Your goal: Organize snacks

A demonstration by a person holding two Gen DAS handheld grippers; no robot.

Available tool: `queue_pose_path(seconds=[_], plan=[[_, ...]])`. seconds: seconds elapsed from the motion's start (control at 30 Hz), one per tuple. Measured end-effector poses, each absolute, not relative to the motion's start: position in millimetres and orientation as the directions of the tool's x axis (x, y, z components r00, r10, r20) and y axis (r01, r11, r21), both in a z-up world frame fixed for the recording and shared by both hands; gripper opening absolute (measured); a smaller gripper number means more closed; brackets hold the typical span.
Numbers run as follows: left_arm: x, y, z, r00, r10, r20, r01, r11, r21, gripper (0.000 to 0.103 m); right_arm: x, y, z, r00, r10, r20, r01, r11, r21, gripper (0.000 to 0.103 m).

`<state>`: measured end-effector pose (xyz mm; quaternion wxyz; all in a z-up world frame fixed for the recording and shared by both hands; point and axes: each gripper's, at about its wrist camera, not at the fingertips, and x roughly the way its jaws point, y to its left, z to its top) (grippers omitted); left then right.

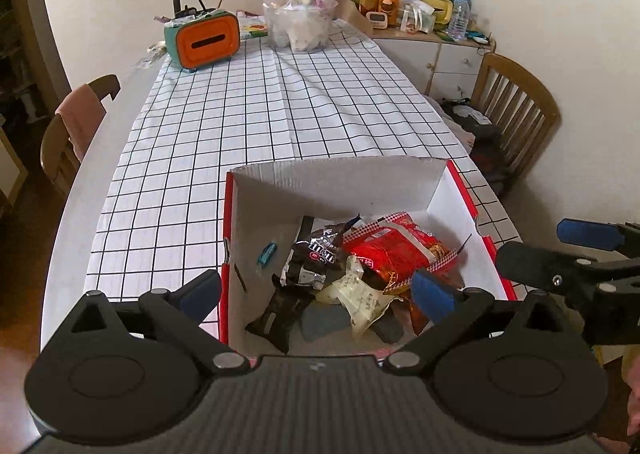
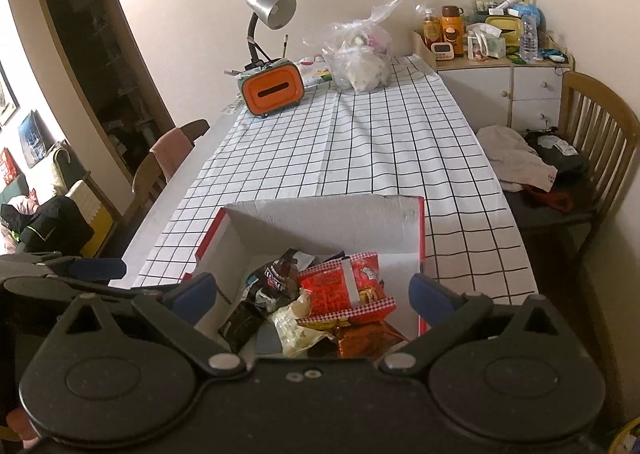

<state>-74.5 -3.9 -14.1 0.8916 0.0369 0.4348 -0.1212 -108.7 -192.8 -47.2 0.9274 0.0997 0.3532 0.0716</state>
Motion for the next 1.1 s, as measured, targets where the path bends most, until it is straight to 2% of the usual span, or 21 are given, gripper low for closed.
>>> queue_pose_path(seconds=[1.1], plan=[[-74.4, -6.4, -24.7, 0.549, -0.198, -0.812, 0.255, 0.965, -0.063, 0.102, -108.8, -199.9, -54.3, 0.73, 0.175, -0.661, -0.008, 0.969, 0.247, 0.103]])
